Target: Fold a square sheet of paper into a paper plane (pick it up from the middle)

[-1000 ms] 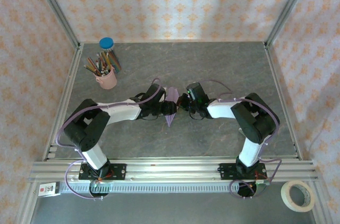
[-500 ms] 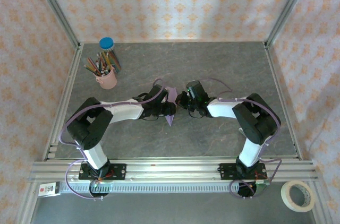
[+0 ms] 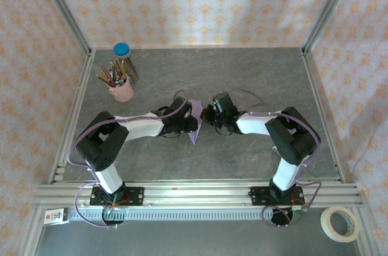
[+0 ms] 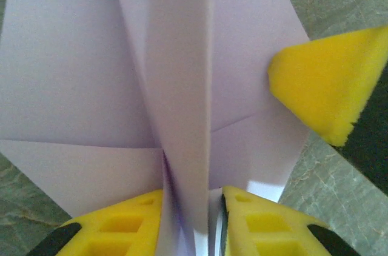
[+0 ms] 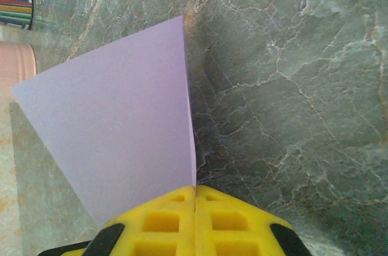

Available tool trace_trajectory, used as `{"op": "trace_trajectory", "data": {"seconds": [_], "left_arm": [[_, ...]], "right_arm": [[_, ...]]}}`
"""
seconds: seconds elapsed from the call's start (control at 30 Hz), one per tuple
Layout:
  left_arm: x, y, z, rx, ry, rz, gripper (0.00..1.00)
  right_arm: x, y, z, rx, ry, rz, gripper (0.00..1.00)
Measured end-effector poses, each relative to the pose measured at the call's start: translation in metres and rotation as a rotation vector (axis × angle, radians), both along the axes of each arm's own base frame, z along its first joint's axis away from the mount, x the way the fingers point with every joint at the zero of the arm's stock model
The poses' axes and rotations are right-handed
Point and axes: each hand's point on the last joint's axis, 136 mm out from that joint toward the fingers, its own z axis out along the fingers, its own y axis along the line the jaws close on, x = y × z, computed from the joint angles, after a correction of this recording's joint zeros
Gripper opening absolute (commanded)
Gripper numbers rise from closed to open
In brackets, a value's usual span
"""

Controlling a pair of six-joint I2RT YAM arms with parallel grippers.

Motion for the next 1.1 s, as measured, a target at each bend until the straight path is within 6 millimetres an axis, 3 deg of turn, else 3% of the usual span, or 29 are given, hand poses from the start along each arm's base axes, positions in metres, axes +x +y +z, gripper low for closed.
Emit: {"op": "trace_trajectory", "data": {"seconds": [0.33,0.77,0.97,1.1], "left_arm": [[0.001,0.000,-0.010,0.019,0.021,0.002,0.24],[0.006,0.001,-0.005,0.042,0.017,0.013,0.27],[0.007,0.003,-0.004,0.057,0.020,0.018,0.20],[0.008,0.003,-0.002,0.072,0.015,0.021,0.15]], "right_arm": [[-0.001,0.001,0.000,0.005,0.002,0.006,0.00],[-0.002,0.002,0.001,0.009,0.005,0.010,0.09],[-0.002,0.002,0.001,0.009,0.005,0.010,0.09],[-0.001,0.002,0.001,0.009,0.004,0.010,0.15]]}}
